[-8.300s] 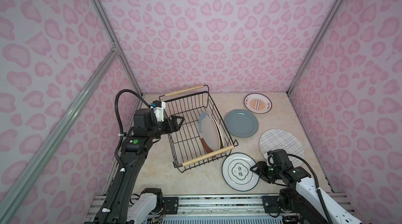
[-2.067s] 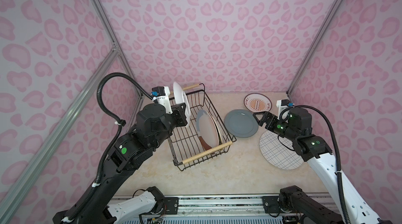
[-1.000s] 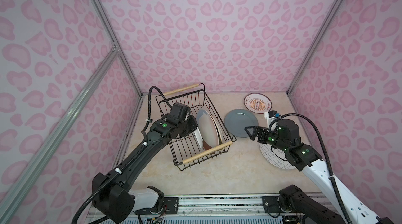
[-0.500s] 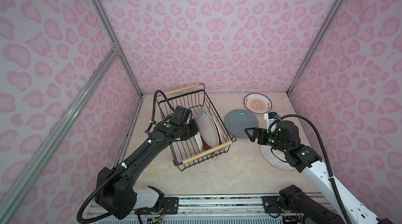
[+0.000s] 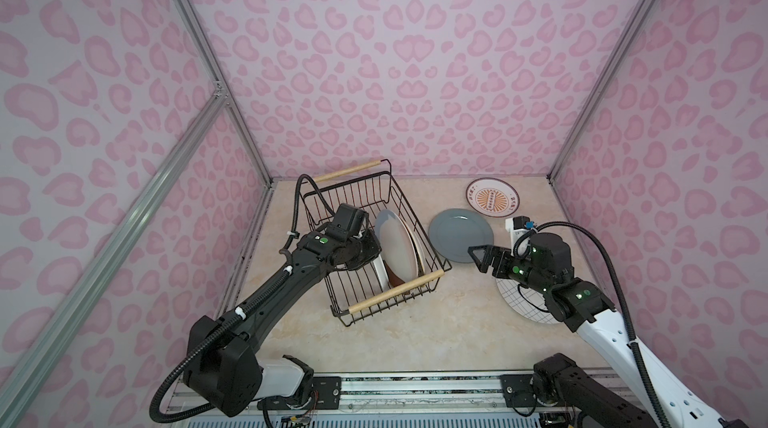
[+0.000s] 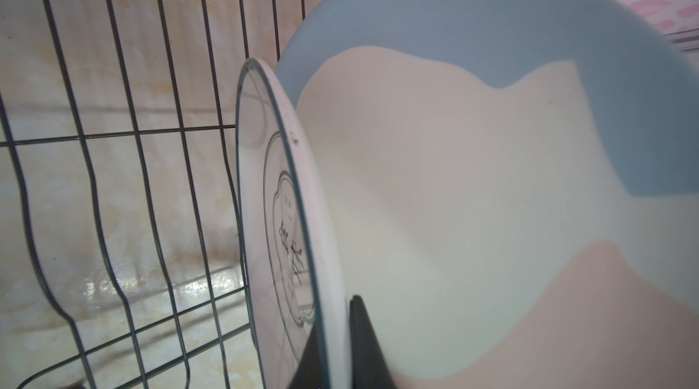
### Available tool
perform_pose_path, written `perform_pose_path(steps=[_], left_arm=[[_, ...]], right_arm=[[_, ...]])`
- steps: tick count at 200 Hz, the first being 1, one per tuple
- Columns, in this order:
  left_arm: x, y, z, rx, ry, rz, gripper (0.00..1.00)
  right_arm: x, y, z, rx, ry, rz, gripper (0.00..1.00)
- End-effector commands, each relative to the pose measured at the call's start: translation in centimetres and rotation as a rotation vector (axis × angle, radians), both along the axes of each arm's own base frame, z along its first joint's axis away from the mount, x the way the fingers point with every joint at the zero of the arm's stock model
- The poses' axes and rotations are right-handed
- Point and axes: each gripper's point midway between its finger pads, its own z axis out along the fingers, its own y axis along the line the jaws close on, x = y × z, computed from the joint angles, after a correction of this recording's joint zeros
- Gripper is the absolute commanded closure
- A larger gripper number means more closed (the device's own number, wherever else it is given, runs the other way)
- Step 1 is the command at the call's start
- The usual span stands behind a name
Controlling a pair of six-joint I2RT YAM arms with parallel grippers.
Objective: Load the plates into the dish rack
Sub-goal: 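Lower the green-rimmed plate into the rack slots beside the pastel plate with the left gripper, then push the held plate down into the rack slot with the left gripper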
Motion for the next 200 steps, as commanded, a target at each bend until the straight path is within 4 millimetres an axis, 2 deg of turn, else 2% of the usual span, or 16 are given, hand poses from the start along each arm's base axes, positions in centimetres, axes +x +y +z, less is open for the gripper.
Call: perform_pose_path(steps=[1, 87, 127, 200], left_arm=[[1.2, -0.8, 1.1, -0.028, -0.027, 0.009, 0.97], [1.4, -2.0, -0.1, -0.041, 0.029, -0.018, 0.97], [1.1, -2.3, 0.5, -0.037, 0.022, -0.026, 0.97], [0.4, -1.7, 2.2, -0.063, 0.028, 0.040, 0.97]], right_arm=[[0.1, 0.1, 0.5, 0.008, -0.026, 0.002, 0.04], [0.0, 0.1, 0.1, 0.003, -0.024, 0.008, 0.04], [-0.1, 0.1, -0.1, -0.001, -0.024, 0.011, 0.04], [-0.1, 0.5, -1.3, -0.003, -0.002, 0.033, 0.04]])
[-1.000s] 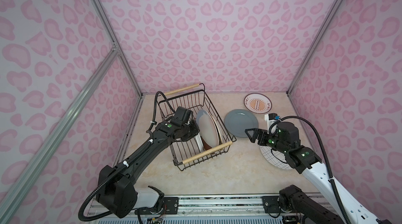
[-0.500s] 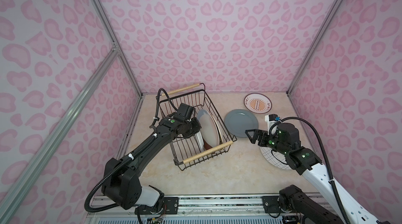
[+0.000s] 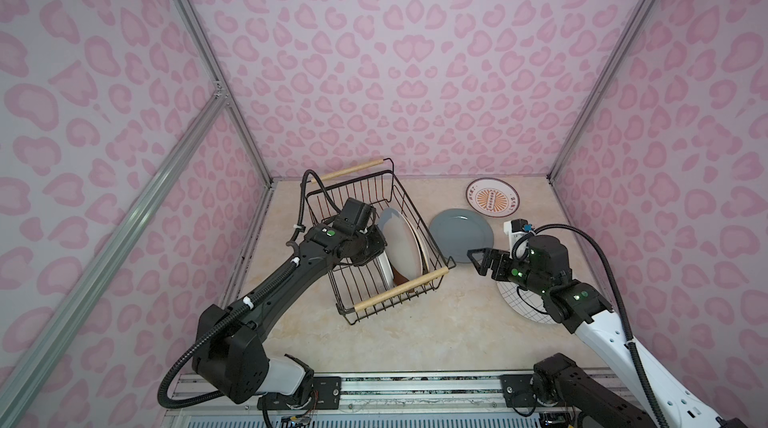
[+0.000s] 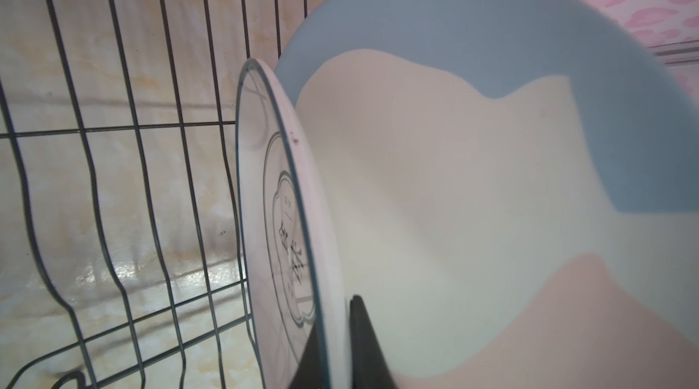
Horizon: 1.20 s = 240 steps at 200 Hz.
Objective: Load the plates into the dish rack
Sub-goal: 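Push the held plate down into the rack slot with the left gripper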
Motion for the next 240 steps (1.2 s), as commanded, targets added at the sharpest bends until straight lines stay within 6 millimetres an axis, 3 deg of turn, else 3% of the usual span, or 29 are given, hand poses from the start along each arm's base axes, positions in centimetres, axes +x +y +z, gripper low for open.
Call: perform_pose_path(steps=[1, 87, 175, 202, 240], left_arm=[[0.0, -0.5, 1.5, -0.045, -0.003, 0.019, 0.97], [0.0, -0.9, 0.6, -0.010, 0.054, 0.081, 0.97], [-1.8, -1.1, -1.1, 0.065, 0.067, 0.038, 0.97], [-2.1, -1.2, -1.7, 0.065, 0.073, 0.024, 0.84], [-2.0, -1.4, -2.1, 0.082, 0.080, 0.001, 0.74]], right_arm=[[0.1, 0.4, 0.0, 0.004, -0.021, 0.020, 0.04], [-0.1, 0.4, -0.7, 0.000, -0.025, 0.030, 0.03], [-0.4, 0.1, -1.2, -0.018, -0.027, 0.033, 0.03], [-0.5, 0.0, -1.0, -0.018, -0.033, 0.029, 0.03], [-0.7, -0.1, -0.9, -0.013, -0.031, 0.027, 0.03]])
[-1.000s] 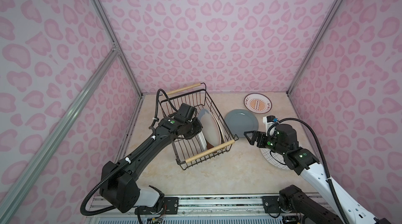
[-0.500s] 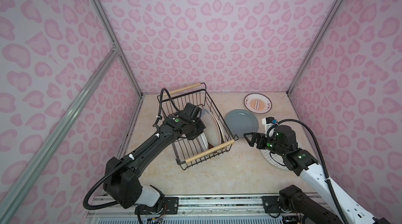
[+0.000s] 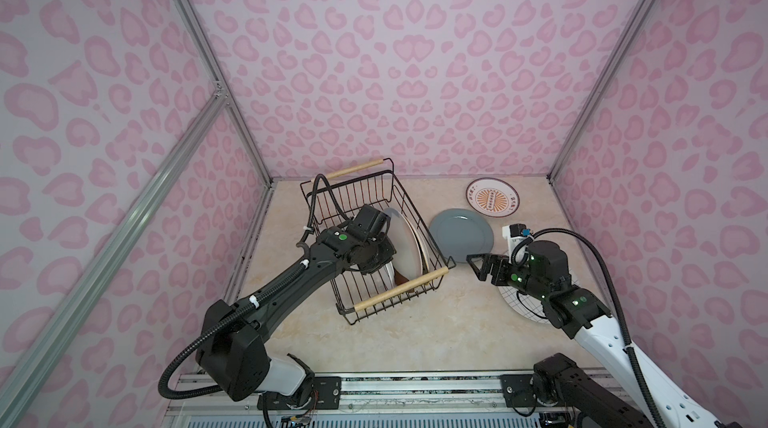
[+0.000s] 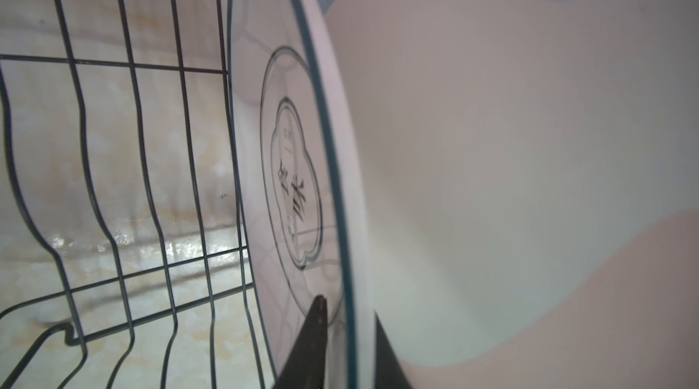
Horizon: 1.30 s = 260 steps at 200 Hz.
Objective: Load the plates into the dish rack
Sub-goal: 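Push the held plate down into the rack slot with the left gripper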
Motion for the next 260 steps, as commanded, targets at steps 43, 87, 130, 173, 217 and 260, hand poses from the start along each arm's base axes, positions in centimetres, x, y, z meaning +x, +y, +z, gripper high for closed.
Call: perform_pose_path(steps=[43, 87, 130, 173, 217, 260], left_arm=[[0.0, -0.2, -0.1, 0.021, 0.006, -0.038, 0.66], [-0.6, -0.6, 1.0, 0.006, -0.019, -0.061, 0.65], [-1.7, -0.8, 1.8, 0.001, -0.042, -0.073, 0.60], [-2.4, 0.2, 2.9, 0.024, -0.096, -0.059, 0.61], [0.0, 1.8, 6.3, 0.065, -0.226, -0.057, 0.61], [3.9, 4.5, 6.4, 0.035, -0.250, -0.001, 0.53]], right_arm=[[-0.2, -0.2, 0.2, -0.008, -0.013, -0.004, 0.03], [-0.1, -0.2, 0.0, -0.010, -0.008, -0.004, 0.03], [0.1, 0.0, -0.1, -0.003, -0.004, -0.002, 0.03], [0.0, -0.1, -0.1, -0.004, -0.003, -0.003, 0.03], [0.0, 0.0, -0.2, -0.007, 0.004, 0.001, 0.03], [0.0, 0.1, -0.2, -0.015, 0.013, 0.012, 0.03]])
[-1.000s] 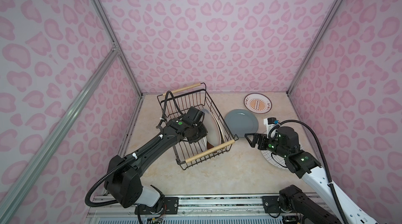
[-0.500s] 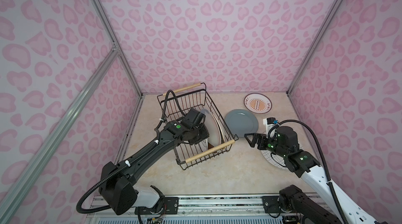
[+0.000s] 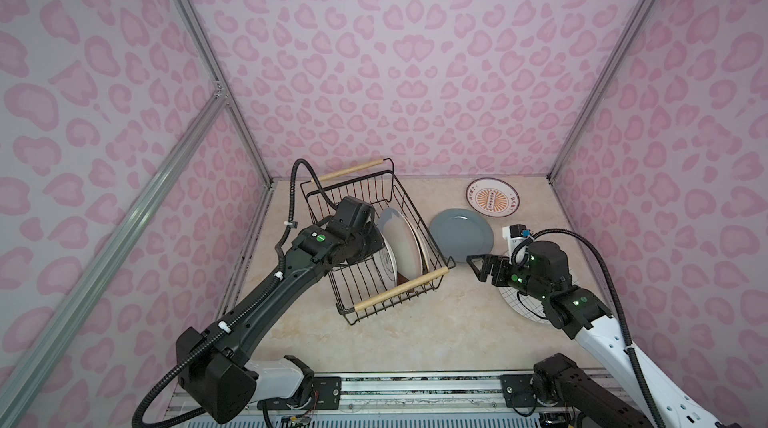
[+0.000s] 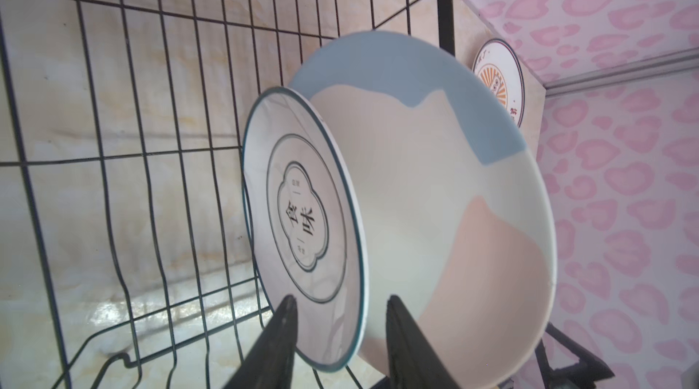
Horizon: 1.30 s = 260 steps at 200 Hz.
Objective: Load the plates into the dish rack
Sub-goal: 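Push the held plate down into the rack slot with the left gripper, then open and raise the left gripper while the right gripper moves to the grey-green plate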
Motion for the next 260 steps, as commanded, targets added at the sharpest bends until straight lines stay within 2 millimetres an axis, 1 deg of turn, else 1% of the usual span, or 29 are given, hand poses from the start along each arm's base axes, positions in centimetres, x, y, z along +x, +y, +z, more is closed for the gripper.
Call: perform_pose_path(steps=[1, 19, 35, 59, 76, 80, 81, 83, 100, 111, 123, 131, 133, 136, 155, 158, 165, 193, 219, 260], left_arm=[[2.2, 0.6, 0.7, -0.009, -0.050, -0.017, 0.52], [4.2, 1.2, 0.6, -0.037, -0.061, 0.001, 0.46], [6.0, 1.7, -0.2, -0.058, -0.054, 0.016, 0.39], [8.2, 1.8, -2.0, -0.064, -0.019, 0.007, 0.36], [9.2, 1.5, -3.5, -0.085, 0.010, -0.001, 0.35], [9.4, 1.3, -3.8, -0.096, 0.014, -0.007, 0.37], [9.7, 1.2, -3.2, -0.103, 0.001, -0.009, 0.38], [10.0, 1.1, -2.8, -0.111, -0.009, -0.012, 0.39], [10.7, 0.8, -3.7, -0.123, 0.013, -0.008, 0.47], [10.6, 0.8, -4.5, -0.127, 0.036, -0.001, 0.53], [10.3, 0.8, -5.4, -0.128, 0.063, 0.003, 0.56], [10.2, 0.7, -5.3, -0.133, 0.062, 0.003, 0.58], [9.8, 0.9, -6.2, -0.127, 0.081, 0.006, 0.59], [9.5, 1.0, -6.5, -0.125, 0.089, 0.007, 0.59], [8.9, 1.1, -6.9, -0.129, 0.090, 0.007, 0.63], [8.8, 1.0, -6.9, -0.130, 0.089, 0.005, 0.67], [8.6, 1.0, -6.8, -0.134, 0.089, 0.001, 0.69], [7.8, 0.8, -6.7, -0.143, 0.091, -0.010, 0.71], [7.0, 0.8, -6.4, -0.145, 0.084, -0.018, 0.72], [5.7, 0.5, -6.4, -0.160, 0.090, -0.032, 0.72]], right_arm=[[0.1, 0.2, 0.1, -0.008, -0.003, 0.011, 0.03], [0.3, 0.4, 0.0, -0.005, 0.001, 0.014, 0.03], [0.3, 0.6, 0.0, -0.004, 0.009, 0.018, 0.03], [0.3, 0.7, 0.0, -0.007, 0.008, 0.018, 0.03], [0.2, 0.8, -0.1, -0.008, 0.011, 0.017, 0.03], [0.2, 0.7, -0.2, -0.010, 0.014, 0.015, 0.03], [0.2, 0.7, -0.2, -0.009, 0.013, 0.016, 0.03], [0.2, 0.7, -0.2, -0.010, 0.014, 0.015, 0.03], [0.2, 0.7, -0.2, -0.011, 0.016, 0.014, 0.03], [0.1, 0.7, -0.2, -0.013, 0.016, 0.011, 0.03], [0.1, 0.6, -0.2, -0.016, 0.015, 0.007, 0.03], [0.1, 0.5, -0.2, -0.016, 0.015, 0.004, 0.03], [0.1, 0.5, -0.2, -0.017, 0.014, 0.004, 0.03], [0.1, 0.5, -0.2, -0.016, 0.015, 0.005, 0.03], [0.2, 0.6, -0.2, -0.016, 0.015, 0.006, 0.03], [0.2, 0.6, -0.3, -0.016, 0.016, 0.007, 0.03], [0.3, 0.7, -0.3, -0.014, 0.017, 0.007, 0.03], [0.4, 0.8, -0.2, -0.014, 0.018, 0.009, 0.03], [0.5, 0.8, 0.0, -0.013, 0.013, 0.010, 0.03], [0.4, 0.7, 0.1, -0.014, 0.012, 0.008, 0.03]])
